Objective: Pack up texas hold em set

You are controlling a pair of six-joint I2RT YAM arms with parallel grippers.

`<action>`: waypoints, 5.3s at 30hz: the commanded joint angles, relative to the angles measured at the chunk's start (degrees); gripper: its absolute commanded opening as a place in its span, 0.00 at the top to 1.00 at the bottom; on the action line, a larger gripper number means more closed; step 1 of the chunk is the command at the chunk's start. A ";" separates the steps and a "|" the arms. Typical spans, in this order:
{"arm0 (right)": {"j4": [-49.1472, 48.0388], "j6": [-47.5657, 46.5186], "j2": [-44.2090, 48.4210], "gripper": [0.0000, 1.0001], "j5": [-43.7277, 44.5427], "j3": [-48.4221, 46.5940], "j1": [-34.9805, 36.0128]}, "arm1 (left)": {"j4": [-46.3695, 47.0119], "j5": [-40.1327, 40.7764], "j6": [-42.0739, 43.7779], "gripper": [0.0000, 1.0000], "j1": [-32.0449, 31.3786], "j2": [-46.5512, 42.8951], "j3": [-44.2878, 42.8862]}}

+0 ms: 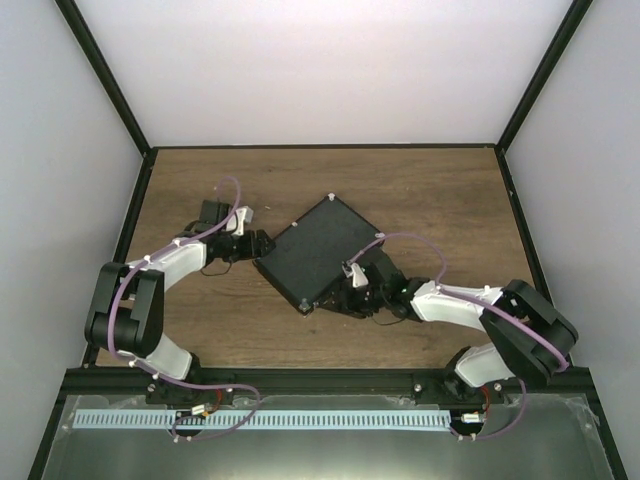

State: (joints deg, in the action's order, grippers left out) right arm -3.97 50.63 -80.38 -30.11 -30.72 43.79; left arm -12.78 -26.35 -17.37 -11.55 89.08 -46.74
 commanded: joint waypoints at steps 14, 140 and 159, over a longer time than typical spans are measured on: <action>-5.14 0.94 -4.80 0.51 2.51 4.32 3.05 | -0.14 0.04 1.56 0.22 -0.66 1.59 -0.06; 6.51 -24.69 2.98 0.08 19.45 -13.62 -13.95 | -0.87 18.65 2.74 0.00 -6.17 -0.82 -14.66; -26.12 -40.76 1.71 0.02 24.23 2.15 -51.62 | 47.59 20.50 1.54 0.00 34.30 -9.49 20.02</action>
State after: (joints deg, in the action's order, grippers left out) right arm -17.34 13.41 -79.50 -7.68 -32.58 -7.64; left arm 20.01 -8.93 -18.76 24.25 82.91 -31.75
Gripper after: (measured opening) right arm 0.980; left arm 0.997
